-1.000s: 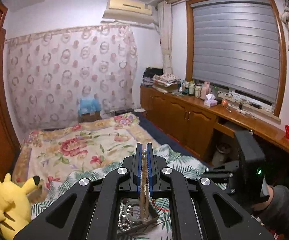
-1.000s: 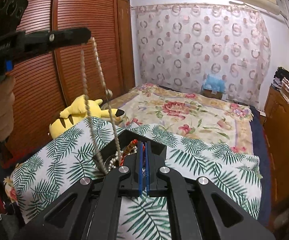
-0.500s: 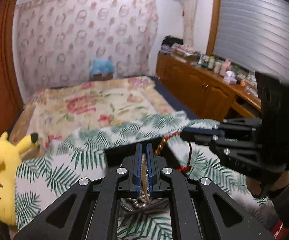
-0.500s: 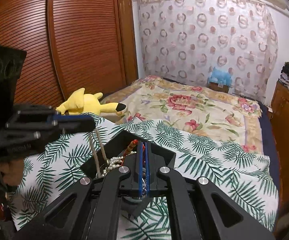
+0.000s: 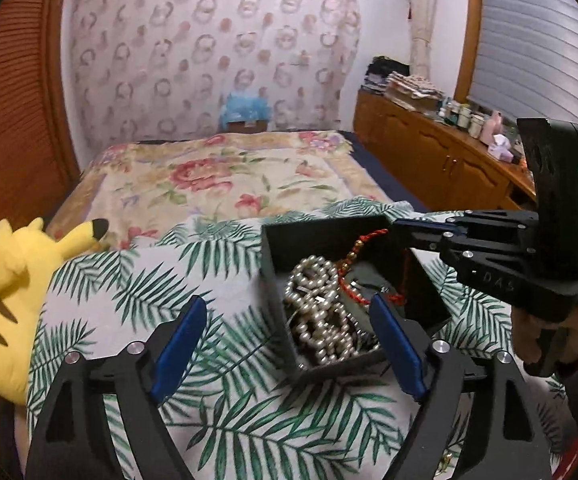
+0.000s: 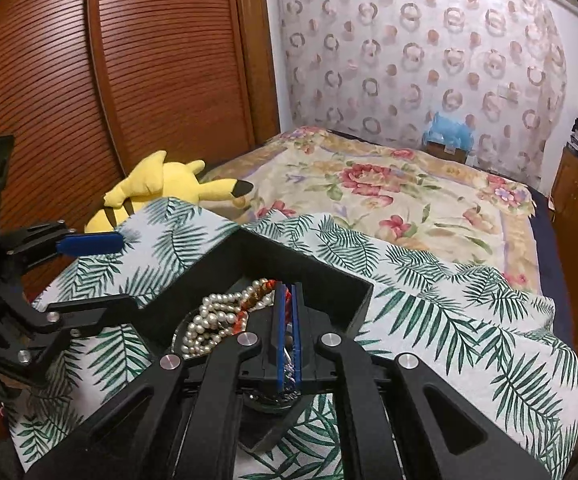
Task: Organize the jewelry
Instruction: 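Lower both pieces into the black box and open both tools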
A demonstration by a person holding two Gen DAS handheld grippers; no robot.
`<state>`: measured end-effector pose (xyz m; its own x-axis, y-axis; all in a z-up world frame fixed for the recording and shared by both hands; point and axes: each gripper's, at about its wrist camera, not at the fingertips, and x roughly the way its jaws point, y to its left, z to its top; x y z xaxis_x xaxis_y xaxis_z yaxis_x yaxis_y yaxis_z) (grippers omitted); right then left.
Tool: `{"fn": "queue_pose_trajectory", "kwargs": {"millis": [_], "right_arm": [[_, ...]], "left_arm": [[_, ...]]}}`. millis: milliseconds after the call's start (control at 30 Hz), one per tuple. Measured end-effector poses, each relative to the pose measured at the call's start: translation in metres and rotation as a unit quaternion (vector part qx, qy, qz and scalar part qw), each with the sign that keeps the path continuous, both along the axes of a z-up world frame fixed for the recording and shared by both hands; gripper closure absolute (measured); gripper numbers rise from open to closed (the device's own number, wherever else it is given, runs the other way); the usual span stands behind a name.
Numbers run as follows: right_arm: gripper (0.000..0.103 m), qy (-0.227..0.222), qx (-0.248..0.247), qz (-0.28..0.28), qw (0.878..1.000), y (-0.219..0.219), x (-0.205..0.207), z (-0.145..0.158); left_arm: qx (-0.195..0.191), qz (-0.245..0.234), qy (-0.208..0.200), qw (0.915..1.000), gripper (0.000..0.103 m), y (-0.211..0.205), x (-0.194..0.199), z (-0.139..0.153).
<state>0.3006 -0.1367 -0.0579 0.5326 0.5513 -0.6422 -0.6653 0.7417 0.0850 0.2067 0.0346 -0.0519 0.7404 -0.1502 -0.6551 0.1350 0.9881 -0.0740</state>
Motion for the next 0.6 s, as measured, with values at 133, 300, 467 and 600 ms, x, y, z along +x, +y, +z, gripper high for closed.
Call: {"fn": "queue_pose_trajectory", "kwargs": {"millis": [133, 300, 467, 600], "right_arm": [[0.072, -0.01, 0.005, -0.006, 1.0, -0.007, -0.008, 0.002], [0.072, -0.009, 0.003, -0.011, 1.0, -0.019, -0.03, 0.008], [0.07, -0.007, -0.002, -0.012, 1.0, -0.034, -0.071, 0.006], [0.065, -0.002, 0.001, -0.012, 1.0, -0.044, -0.1, 0.002]], "left_arm": [[0.009, 0.009, 0.0, 0.9999, 0.016, 0.003, -0.007, 0.001], [0.012, 0.011, -0.004, 0.9999, 0.013, 0.002, -0.022, 0.003], [0.015, 0.0, -0.01, 0.9998, 0.01, -0.005, -0.044, 0.002], [0.012, -0.008, -0.01, 0.9998, 0.01, -0.01, -0.061, -0.005]]}}
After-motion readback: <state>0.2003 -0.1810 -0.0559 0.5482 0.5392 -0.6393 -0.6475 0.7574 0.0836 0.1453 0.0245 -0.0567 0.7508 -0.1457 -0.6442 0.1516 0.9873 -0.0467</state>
